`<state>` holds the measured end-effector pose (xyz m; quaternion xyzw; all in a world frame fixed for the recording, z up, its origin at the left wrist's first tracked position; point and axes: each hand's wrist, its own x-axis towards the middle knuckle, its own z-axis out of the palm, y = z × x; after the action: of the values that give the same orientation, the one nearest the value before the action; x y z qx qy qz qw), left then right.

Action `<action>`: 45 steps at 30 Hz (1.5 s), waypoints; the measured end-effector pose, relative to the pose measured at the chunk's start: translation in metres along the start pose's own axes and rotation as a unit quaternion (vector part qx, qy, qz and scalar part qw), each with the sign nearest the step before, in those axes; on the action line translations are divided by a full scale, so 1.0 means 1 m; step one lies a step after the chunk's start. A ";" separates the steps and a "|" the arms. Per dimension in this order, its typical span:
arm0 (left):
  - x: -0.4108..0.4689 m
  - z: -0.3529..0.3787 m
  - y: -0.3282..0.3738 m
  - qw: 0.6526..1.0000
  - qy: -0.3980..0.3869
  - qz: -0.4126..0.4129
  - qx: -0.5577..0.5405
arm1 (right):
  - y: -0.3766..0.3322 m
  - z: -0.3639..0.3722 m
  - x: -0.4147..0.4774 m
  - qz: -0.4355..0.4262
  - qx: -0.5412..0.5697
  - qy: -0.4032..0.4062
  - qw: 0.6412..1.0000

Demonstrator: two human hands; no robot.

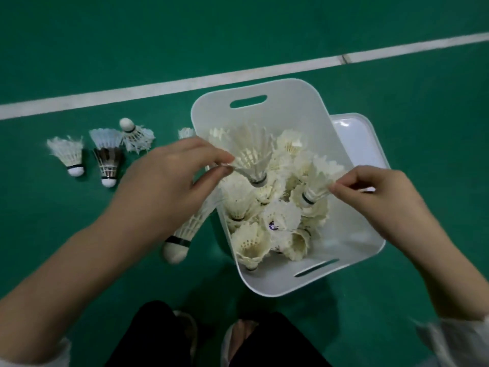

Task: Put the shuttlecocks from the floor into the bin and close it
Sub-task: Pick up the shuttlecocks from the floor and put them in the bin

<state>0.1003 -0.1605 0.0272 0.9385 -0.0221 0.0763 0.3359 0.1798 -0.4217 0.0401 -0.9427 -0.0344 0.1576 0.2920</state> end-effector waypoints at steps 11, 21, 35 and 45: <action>-0.004 0.035 0.013 0.997 -0.065 0.023 0.025 | 0.043 0.038 0.019 -0.114 -0.195 -0.053 0.973; 0.001 0.040 0.024 0.996 -0.077 0.037 0.036 | -0.002 0.010 -0.013 -0.212 0.009 -0.097 0.972; 0.000 0.028 0.029 0.995 -0.027 -0.054 -0.078 | 0.027 -0.022 -0.012 -0.168 -0.114 -0.212 0.956; -0.002 0.039 0.022 0.997 -0.072 0.004 0.001 | 0.046 0.047 0.018 -0.276 -0.399 -0.343 0.804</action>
<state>0.1009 -0.2019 0.0106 0.9419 -0.0496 0.0098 0.3321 0.1811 -0.4317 -0.0276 -0.8112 -0.4511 0.3557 -0.1096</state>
